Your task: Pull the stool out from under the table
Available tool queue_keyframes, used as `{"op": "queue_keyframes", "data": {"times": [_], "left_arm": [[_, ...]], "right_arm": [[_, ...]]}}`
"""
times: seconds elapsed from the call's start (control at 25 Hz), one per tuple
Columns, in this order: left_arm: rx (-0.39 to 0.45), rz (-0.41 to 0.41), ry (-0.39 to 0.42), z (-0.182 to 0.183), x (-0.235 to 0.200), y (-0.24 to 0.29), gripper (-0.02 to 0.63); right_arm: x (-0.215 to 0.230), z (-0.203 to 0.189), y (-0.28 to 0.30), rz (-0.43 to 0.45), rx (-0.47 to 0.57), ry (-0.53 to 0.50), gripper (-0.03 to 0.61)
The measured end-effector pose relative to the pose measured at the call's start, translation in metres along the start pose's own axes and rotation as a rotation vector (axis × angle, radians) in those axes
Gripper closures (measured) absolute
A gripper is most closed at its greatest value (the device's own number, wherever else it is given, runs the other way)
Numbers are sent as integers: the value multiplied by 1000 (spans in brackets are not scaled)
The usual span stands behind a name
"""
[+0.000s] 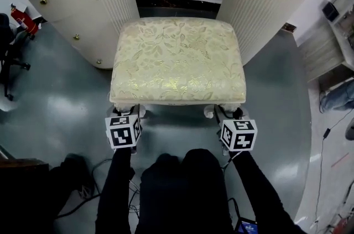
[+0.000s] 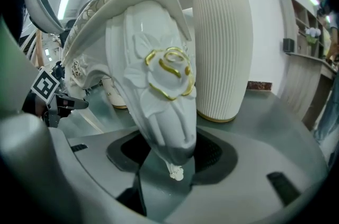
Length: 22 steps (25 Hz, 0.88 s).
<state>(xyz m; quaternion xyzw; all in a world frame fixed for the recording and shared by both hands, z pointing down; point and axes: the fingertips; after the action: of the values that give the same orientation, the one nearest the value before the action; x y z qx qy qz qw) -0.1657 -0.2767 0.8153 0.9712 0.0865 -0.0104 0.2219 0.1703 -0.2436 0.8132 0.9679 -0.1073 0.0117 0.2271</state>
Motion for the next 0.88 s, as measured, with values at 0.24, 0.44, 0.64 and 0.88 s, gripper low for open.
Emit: {"op": "queue_keyframes", "data": {"times": [0.24, 0.44, 0.64, 0.88], "left_arm": [[33, 35, 30, 4, 1, 4, 399], [-15, 76, 6, -4, -1, 0, 399], [-64, 114, -50, -10, -2, -10, 397], [-173, 120, -90, -17, -2, -23, 394]], "right_arm": [[3, 4, -1, -61, 49, -1, 359], [4, -3, -6, -112, -14, 13, 359], [4, -6, -12, -143, -96, 34, 353], [0, -12, -43, -180, -230, 117, 353]]}}
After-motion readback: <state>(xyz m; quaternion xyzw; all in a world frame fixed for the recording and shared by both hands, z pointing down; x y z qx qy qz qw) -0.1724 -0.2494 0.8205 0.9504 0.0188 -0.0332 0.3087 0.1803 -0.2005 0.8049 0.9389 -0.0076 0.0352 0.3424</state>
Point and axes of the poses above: the fingertips, and each gripper's own axes: y forward along the fingers, x to its right, z out of its top, and after that the axes turned 15 degrees about x, right-handed
